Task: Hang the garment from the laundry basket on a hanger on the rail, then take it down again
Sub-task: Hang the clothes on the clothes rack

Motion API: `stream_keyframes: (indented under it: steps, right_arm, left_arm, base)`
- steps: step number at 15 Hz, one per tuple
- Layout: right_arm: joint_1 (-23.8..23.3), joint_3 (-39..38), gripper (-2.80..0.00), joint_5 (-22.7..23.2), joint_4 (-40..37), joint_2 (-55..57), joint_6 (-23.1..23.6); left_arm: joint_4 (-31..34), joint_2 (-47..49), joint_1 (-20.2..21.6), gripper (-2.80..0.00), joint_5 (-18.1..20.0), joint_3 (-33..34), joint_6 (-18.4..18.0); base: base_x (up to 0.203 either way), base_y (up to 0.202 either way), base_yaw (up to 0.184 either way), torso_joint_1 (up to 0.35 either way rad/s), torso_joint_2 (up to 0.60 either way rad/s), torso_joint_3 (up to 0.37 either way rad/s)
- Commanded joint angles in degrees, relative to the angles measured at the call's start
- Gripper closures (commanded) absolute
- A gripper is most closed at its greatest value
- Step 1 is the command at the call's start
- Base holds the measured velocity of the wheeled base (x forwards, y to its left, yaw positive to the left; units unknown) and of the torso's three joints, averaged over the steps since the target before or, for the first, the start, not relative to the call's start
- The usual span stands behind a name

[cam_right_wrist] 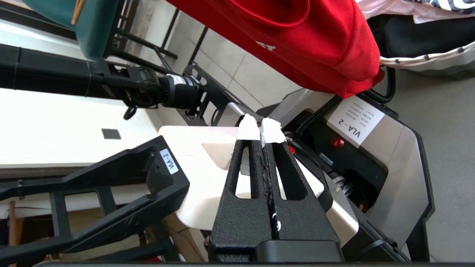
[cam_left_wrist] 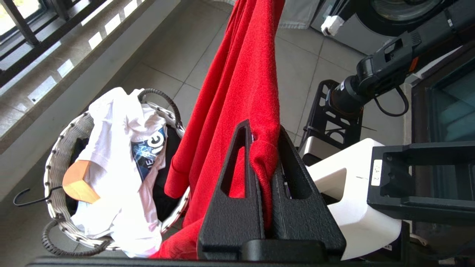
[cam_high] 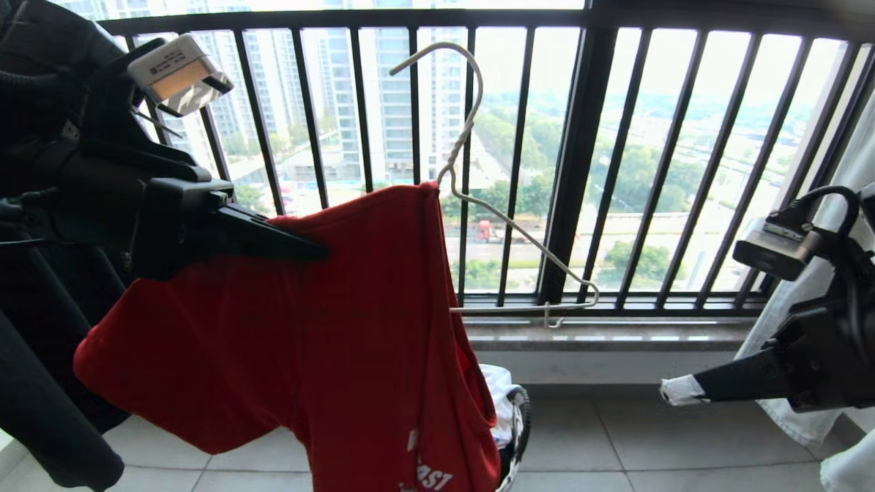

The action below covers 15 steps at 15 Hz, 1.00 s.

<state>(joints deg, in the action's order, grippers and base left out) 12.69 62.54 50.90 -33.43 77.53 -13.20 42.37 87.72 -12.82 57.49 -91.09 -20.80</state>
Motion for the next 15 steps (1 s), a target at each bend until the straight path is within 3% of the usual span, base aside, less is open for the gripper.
stream_keyframes:
  steps: [1, 3, 4, 5, 7, 9, 12, 15]
  right_arm:
    - [4.1, -0.9, 0.00, -0.9, 2.0, 5.5, -1.5]
    - [6.6, -2.0, 0.00, -2.5, 9.3, 8.1, -9.1]
    - [7.3, -4.1, -2.80, -3.9, 12.4, 8.6, -10.8]
    - [8.0, -6.2, -2.80, -4.9, 16.5, 9.1, -12.2]
    - [10.0, -7.9, -2.80, -5.9, 24.0, 11.9, -20.2]
    - [12.1, -9.2, -2.80, -10.1, 31.9, 15.0, -25.8]
    - [12.4, -9.0, -2.80, -11.9, 36.2, 18.2, -29.8]
    - [12.7, -8.9, -2.80, -14.8, 37.3, 21.5, -30.6]
  left_arm:
    - [-0.9, -0.5, 0.4, 0.00, 0.4, 0.5, 1.8]
    - [-1.7, -0.9, 0.3, 0.00, 0.4, 0.7, 2.3]
    - [-1.7, -1.1, 0.3, 0.00, 0.4, 0.7, 2.2]
    - [-1.7, -1.3, 0.3, 0.00, 0.4, 0.8, 2.2]
    - [-1.7, -1.7, 0.3, 0.00, 0.4, 0.9, 2.2]
    - [-1.7, -2.2, 0.3, 0.00, 0.4, 1.0, 2.2]
    - [-1.7, -2.8, 0.3, 0.00, 0.4, 1.1, 2.2]
    - [-1.7, -2.8, 0.3, 0.00, 0.4, 1.2, 2.2]
  base:
    - [0.000, 0.000, 0.000, 0.000, 0.00, 0.000]
    - [0.000, 0.000, 0.000, 0.000, 0.00, 0.000]
    - [0.000, 0.000, 0.000, 0.000, 0.00, 0.000]
    - [0.000, 0.000, 0.000, 0.000, 0.00, 0.000]
    - [0.000, 0.000, 0.000, 0.000, 0.00, 0.000]
    - [0.000, 0.000, 0.000, 0.000, 0.00, 0.000]
    - [0.000, 0.000, 0.000, 0.000, 0.00, 0.000]
    - [0.000, 0.000, 0.000, 0.000, 0.00, 0.000]
